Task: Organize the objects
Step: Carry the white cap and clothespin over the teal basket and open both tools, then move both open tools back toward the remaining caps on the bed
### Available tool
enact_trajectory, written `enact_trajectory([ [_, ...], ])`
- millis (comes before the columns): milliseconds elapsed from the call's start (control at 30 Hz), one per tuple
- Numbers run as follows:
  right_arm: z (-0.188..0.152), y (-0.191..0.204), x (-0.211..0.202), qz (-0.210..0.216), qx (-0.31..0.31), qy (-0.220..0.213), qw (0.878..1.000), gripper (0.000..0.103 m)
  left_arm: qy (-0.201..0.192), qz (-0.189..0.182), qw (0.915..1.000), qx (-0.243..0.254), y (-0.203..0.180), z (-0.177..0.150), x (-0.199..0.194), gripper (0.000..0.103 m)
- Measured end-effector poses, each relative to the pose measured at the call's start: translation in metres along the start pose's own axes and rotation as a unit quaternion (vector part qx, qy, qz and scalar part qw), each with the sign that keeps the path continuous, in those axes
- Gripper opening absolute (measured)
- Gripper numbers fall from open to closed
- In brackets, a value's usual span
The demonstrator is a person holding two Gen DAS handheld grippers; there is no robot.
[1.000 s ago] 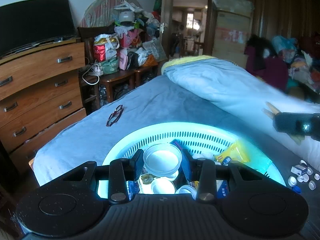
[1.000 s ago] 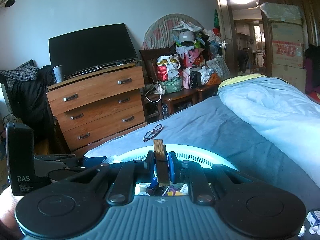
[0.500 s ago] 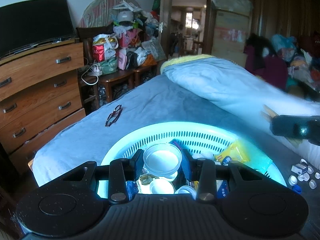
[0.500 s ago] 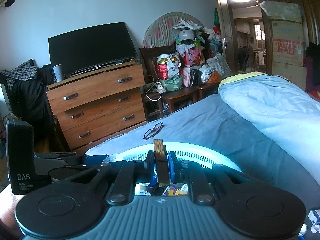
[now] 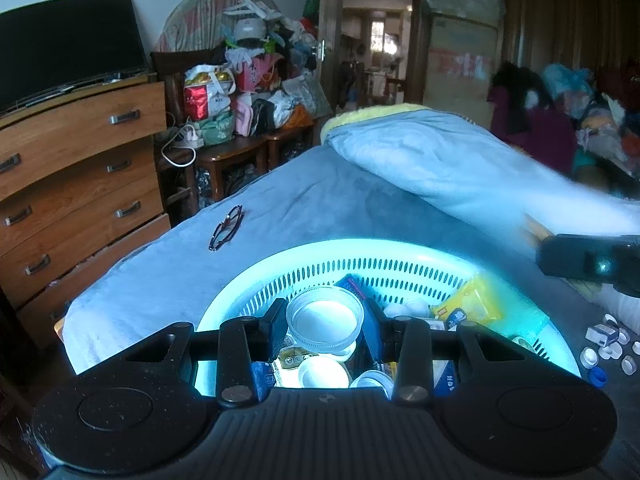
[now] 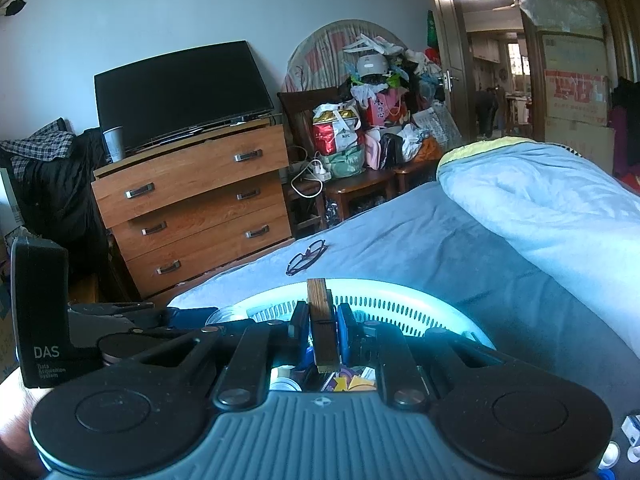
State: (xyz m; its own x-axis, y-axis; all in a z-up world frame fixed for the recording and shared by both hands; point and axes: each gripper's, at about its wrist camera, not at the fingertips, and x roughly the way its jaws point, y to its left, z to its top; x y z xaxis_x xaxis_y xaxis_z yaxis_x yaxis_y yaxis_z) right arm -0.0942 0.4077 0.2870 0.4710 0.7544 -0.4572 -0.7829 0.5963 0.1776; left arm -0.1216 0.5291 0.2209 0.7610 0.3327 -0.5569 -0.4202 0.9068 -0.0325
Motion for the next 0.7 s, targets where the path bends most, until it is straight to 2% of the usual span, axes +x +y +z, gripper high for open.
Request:
enact_trajectory([
  [133,0.002,-0.002,0.003,-0.002,0.003,-0.001,1.000,0.020,0.002,0.004,1.0000,-0.002,0.002,-0.001,0.003,0.041],
  [200,0.001,-0.003,0.003,-0.005,0.006,-0.004,1.000,0.026,0.000,0.007,1.0000,0.000,0.002,-0.001,0.004,0.049],
  [367,-0.001,-0.006,0.004,-0.008,0.010,-0.007,1.000,0.027,-0.002,0.009,1.0000,0.000,0.002,-0.001,0.004,0.055],
  [433,-0.003,-0.007,0.003,-0.009,0.014,-0.010,1.000,0.033,-0.007,0.010,0.9999,0.000,0.002,-0.001,0.003,0.065],
  [500,-0.004,-0.009,0.001,-0.009,0.021,-0.018,1.000,0.053,-0.017,0.014,0.9998,0.001,0.002,-0.002,0.002,0.091],
  [567,-0.004,-0.012,-0.002,-0.013,0.023,-0.025,0.999,0.061,-0.034,0.017,0.9992,0.009,0.000,-0.002,-0.001,0.103],
  [700,-0.004,-0.015,-0.010,-0.016,0.022,-0.035,0.999,0.070,-0.037,0.016,0.9991,0.013,-0.004,-0.001,-0.003,0.103],
])
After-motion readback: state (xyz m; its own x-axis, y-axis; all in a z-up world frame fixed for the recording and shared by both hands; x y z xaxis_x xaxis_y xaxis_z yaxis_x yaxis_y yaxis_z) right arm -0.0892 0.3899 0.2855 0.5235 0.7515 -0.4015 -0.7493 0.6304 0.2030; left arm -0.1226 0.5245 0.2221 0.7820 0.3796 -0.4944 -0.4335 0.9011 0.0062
